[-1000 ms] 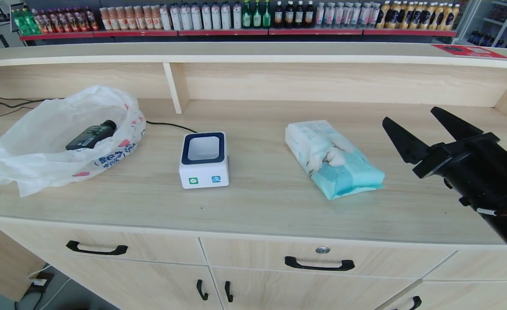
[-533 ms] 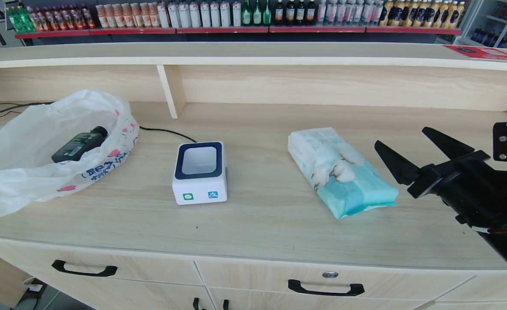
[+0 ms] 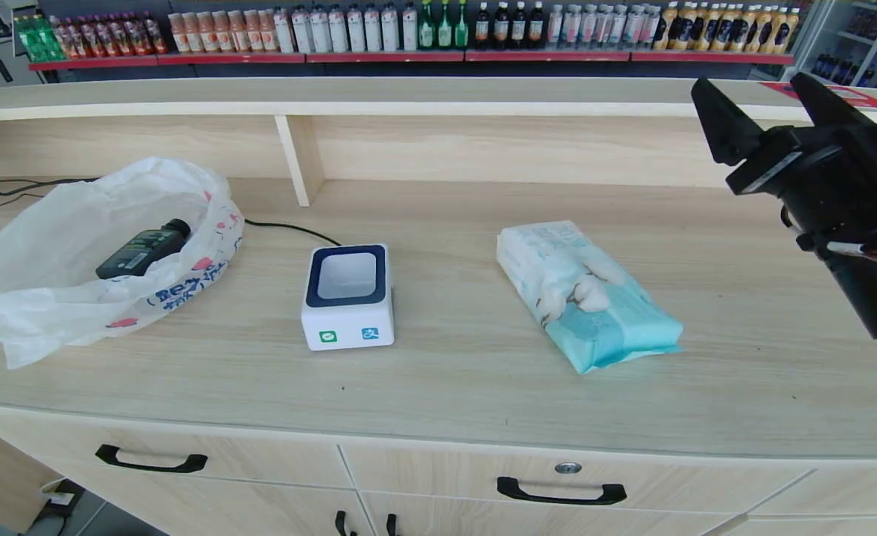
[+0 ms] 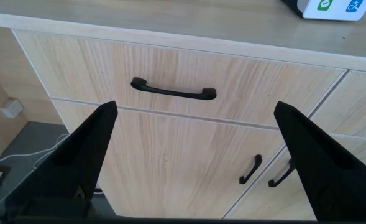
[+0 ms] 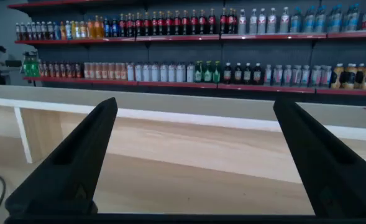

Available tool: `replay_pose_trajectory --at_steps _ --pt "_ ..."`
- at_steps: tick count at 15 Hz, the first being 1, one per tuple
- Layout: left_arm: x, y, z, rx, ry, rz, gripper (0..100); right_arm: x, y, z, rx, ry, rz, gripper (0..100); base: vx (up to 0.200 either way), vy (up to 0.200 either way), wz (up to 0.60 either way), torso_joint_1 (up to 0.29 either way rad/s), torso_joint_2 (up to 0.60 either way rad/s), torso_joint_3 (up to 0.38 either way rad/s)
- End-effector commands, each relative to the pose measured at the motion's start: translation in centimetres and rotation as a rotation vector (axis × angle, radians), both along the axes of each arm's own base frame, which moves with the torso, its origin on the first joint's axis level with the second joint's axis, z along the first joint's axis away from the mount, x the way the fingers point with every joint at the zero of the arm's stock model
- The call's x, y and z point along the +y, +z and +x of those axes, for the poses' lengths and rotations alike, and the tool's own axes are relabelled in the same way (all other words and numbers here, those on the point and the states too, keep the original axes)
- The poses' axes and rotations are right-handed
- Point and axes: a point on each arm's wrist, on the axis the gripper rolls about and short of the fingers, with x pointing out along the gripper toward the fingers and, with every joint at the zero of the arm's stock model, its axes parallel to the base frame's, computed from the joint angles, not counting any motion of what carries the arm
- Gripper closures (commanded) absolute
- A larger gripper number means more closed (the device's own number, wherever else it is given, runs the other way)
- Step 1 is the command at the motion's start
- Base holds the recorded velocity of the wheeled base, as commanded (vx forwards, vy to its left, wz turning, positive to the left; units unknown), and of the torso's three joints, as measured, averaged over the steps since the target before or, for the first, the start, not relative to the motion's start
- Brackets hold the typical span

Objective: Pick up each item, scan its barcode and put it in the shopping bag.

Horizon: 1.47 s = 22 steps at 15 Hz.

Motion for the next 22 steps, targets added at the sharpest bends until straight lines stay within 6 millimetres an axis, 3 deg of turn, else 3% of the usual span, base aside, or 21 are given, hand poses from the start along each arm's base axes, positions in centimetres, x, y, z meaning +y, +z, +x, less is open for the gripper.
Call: replay_pose_trajectory --at_steps 1,5,10,14,22 --pt "0.0 0.0 0.0 0.0 0.0 0.0 0 1.2 2.7 1.9 0.019 -0.041 0.069 0 0.0 0.0 0.0 0.0 0.0 0.0" --pt "0.0 0.0 0.0 0.0 0.0 0.0 0 2.4 1.7 1.3 0.313 0.024 -0.039 0 0.0 0.0 0.0 0.0 0.0 0.0" --pt "0.0 0.0 0.0 0.0 0.0 0.0 0 2.9 -0.1 2.4 0.646 0.055 -0.126 0 0.0 0.0 0.0 0.0 0.0 0.0" --pt "0.0 0.0 0.0 0.0 0.0 -0.002 0 3.6 -2.5 3.7 0.772 0.05 -0.225 0 0.0 0.0 0.0 0.0 0.0 0.0" --pt "0.0 0.0 0.0 0.0 0.0 -0.005 0 3.8 -4.2 4.2 0.936 0.044 -0.307 0 0.0 0.0 0.0 0.0 0.0 0.0"
